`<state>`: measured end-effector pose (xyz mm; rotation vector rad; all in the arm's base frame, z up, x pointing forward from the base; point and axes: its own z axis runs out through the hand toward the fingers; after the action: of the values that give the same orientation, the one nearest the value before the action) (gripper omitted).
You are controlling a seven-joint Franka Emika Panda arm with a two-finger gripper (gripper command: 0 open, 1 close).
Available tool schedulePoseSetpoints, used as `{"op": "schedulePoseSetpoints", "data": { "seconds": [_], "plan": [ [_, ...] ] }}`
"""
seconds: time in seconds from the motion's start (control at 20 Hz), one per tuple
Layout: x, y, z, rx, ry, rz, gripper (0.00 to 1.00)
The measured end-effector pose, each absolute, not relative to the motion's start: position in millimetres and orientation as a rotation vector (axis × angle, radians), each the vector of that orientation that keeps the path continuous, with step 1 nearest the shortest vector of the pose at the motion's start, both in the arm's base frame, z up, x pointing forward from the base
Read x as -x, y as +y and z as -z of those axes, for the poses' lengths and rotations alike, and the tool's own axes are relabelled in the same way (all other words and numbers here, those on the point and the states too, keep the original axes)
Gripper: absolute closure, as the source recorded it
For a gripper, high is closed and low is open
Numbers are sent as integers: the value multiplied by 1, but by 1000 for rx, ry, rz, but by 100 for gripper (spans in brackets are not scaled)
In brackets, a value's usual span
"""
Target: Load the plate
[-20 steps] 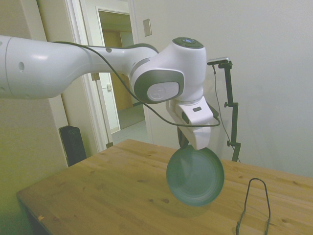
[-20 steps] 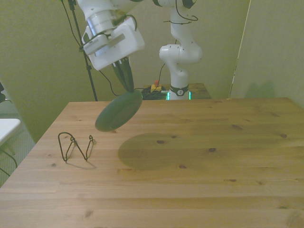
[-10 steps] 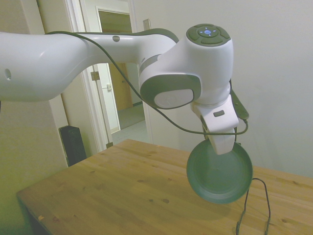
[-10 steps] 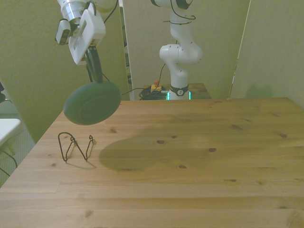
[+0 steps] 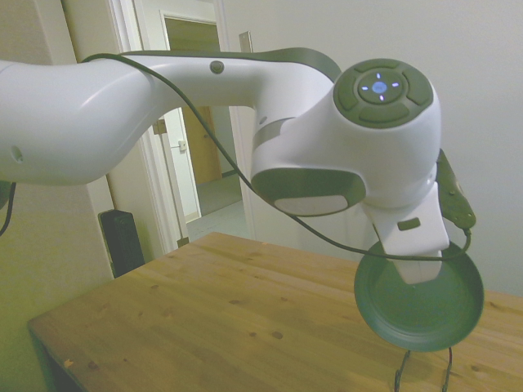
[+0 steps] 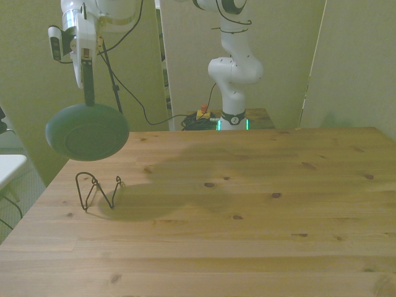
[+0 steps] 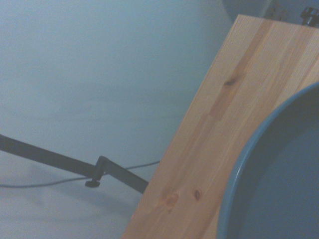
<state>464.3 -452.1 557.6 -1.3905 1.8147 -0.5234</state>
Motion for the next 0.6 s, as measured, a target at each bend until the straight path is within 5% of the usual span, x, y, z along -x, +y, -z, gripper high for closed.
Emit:
{"op": "schedulePoseSetpoints", "data": {
  "seconds": [0.6],
  "plan": [
    [-493, -438, -516, 1359, 1761, 775, 100]
  ]
}}
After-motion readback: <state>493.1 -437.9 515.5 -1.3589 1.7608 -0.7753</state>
